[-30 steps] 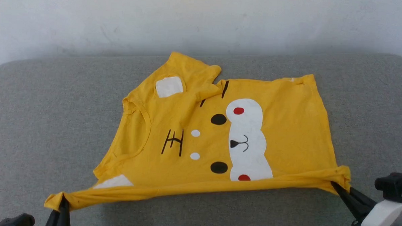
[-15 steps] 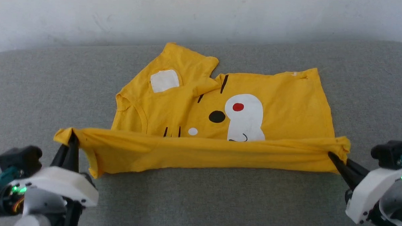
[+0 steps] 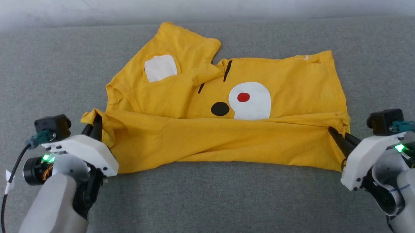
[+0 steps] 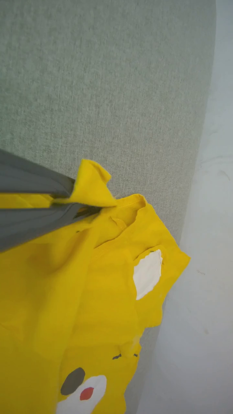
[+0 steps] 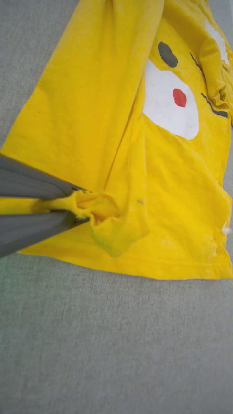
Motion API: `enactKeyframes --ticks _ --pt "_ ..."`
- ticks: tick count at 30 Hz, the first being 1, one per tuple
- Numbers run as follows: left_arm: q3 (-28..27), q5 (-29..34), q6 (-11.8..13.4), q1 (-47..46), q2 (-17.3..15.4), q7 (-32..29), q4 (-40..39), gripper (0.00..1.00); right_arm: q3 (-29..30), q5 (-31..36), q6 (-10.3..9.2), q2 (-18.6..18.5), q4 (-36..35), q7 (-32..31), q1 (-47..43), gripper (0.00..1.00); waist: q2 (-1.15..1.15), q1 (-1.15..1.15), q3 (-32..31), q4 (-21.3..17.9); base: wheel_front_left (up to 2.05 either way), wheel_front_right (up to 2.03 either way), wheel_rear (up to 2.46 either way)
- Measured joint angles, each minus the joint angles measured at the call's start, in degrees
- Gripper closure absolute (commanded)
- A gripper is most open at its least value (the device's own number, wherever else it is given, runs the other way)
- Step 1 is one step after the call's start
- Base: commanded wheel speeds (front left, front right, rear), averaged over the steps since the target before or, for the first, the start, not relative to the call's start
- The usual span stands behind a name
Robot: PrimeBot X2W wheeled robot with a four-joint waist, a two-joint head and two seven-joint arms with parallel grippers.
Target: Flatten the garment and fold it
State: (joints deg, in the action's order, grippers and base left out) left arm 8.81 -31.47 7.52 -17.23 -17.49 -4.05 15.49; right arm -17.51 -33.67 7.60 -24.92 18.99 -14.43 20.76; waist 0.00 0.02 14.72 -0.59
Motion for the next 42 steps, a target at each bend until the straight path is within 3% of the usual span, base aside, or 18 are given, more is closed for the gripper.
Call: enactKeyframes --ticks 1,2,3,4,5,12,17,24,31,36,41,42 --pt "0.16 -0.01 -0.52 -0.97 0.23 0.62 1.87 1.0 -0.58 -0.13 0.0 0.36 1.32 0.77 0.9 0.86 0.0 0.0 0.32 -0.02 0.0 0.0 0.0" --pt "0.36 -0.02 -1.03 -1.86 0.47 1.27 3.59 0.99 -1.38 -0.13 0.0 0.58 2.65 1.69 1.7 0.59 0.0 0.0 0.6 -0.04 0.0 0.0 0.0" --pt "0.56 -0.16 -1.66 -2.74 0.82 2.01 5.19 0.64 -2.16 -0.35 0.0 0.81 3.82 2.59 2.41 0.0 0.0 0.0 0.81 -0.03 0.0 0.0 0.0" --pt "0.71 -0.52 -2.27 -3.52 1.22 2.44 6.81 0.22 -2.9 -0.68 0.0 0.91 4.77 3.53 2.89 0.0 0.0 0.0 0.9 0.02 0.0 0.0 0.0" --pt "0.91 -0.59 -2.75 -4.08 1.59 2.92 8.24 0.0 -3.68 -0.74 0.0 0.93 5.5 4.74 3.16 0.0 0.0 0.0 0.88 0.07 0.0 0.0 0.0" --pt "-0.18 -2.27 -3.94 -4.07 2.86 7.6 11.4 0.0 -6.9 -0.94 -0.04 0.77 6.04 15.45 2.59 0.0 0.0 -0.01 -1.57 0.31 0.0 0.0 0.0" --pt "-0.64 -3.55 -4.03 -0.43 0.88 4.92 7.61 0.0 -4.19 1.98 -0.04 1.02 2.47 22.02 -2.45 0.0 0.0 -0.02 -4.48 0.27 0.0 0.0 0.0" --pt "0.6 -6.55 -4.55 5.45 -7.94 -15.27 -2.56 0.0 6.12 10.67 -0.05 5.46 -9.35 21.43 -11.79 0.0 0.0 -0.03 -7.62 -0.87 0.0 0.0 0.0" --pt "2.6 -9.85 -3.61 7.69 -11.96 -31.42 -8.53 0.0 9.84 13.54 -0.05 8.91 -17.06 16.51 -17.23 0.0 0.0 -0.02 -7.08 -2.55 0.0 0.0 0.0" --pt "4.53 -9.24 -1.41 8.01 -13.29 -36.3 -6.99 0.0 10.03 13.54 -0.05 9.62 -19.17 15.43 -17.45 0.0 0.0 -0.02 -6.11 -3.81 0.0 0.0 0.0" --pt "5.91 -8.55 -1.33 7.09 -13.14 -37.68 -5.04 0.0 10.54 13.43 -0.05 9.75 -19.65 14.66 -17.61 0.0 0.0 -0.03 -5.36 -5.1 0.0 0.0 0.0" --pt "6.21 -8.55 -1.43 6.72 -13.15 -38.22 -4.87 0.16 10.88 13.4 -0.05 9.73 -19.61 14.4 -17.62 0.0 0.0 -0.02 -5.28 -5.27 0.0 0.0 0.0"
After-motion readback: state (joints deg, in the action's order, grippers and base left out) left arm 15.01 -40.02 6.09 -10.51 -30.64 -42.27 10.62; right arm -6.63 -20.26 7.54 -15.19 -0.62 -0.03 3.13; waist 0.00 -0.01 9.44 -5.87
